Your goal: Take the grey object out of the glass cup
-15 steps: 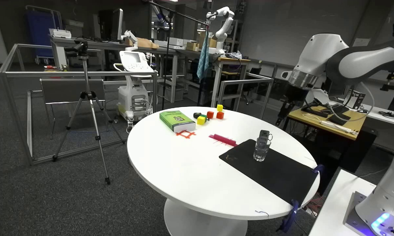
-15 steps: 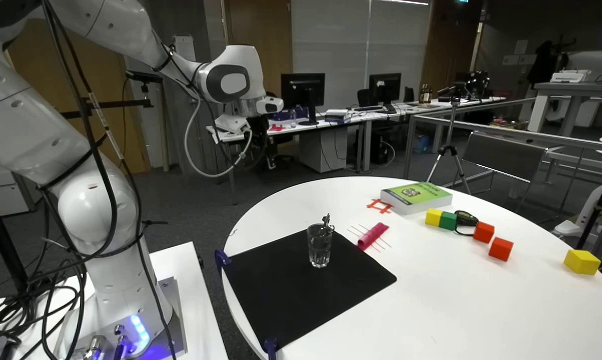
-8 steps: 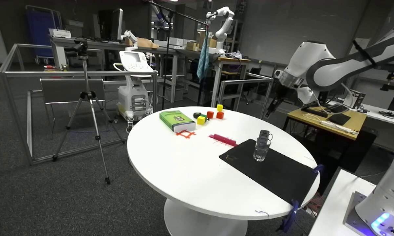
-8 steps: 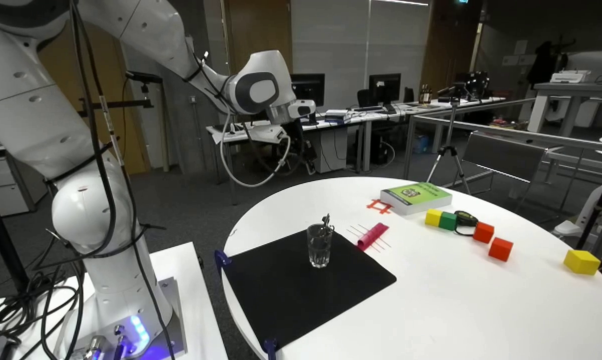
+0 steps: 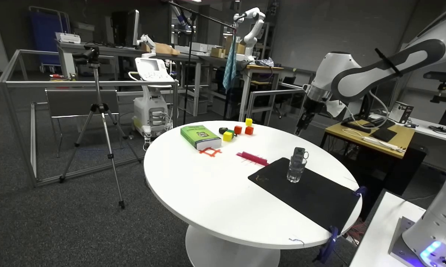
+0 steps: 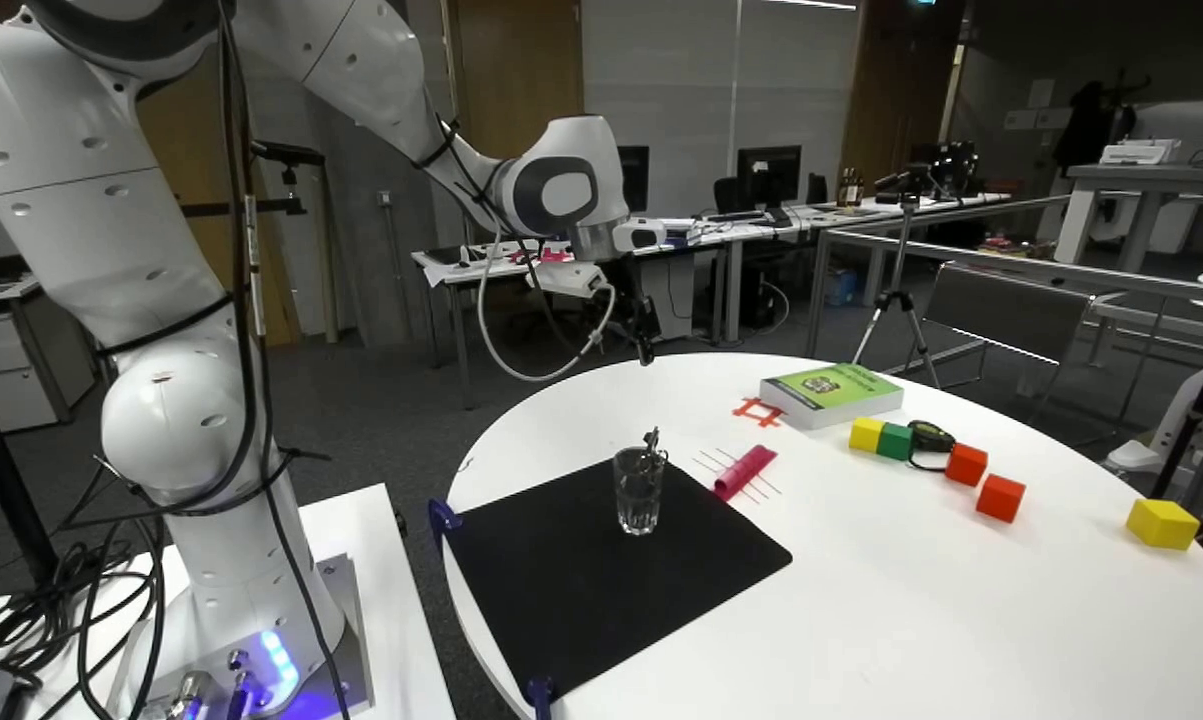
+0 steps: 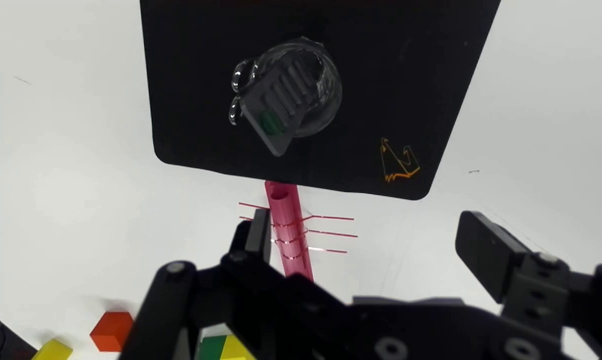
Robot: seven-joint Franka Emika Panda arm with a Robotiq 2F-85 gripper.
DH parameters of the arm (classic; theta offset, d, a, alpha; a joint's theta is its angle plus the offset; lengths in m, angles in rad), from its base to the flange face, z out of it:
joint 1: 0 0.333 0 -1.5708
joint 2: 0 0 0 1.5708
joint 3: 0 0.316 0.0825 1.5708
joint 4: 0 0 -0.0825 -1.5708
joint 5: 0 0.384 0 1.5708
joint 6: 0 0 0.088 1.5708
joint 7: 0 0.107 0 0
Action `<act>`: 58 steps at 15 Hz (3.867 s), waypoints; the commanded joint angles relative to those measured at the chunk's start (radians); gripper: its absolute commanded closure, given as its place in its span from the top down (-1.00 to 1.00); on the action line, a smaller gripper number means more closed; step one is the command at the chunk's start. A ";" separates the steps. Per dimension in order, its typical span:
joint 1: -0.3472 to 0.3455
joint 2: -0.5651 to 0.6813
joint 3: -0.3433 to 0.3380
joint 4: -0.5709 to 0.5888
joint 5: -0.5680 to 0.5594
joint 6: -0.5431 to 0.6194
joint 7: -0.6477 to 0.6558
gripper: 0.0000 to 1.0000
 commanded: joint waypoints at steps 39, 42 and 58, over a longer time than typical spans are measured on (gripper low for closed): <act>-0.038 0.237 -0.094 0.027 -0.051 0.144 -0.765 0.94; -0.043 0.254 -0.092 0.034 -0.070 0.143 -0.755 0.42; -0.032 0.153 -0.071 -0.039 -0.124 0.143 -0.728 -0.90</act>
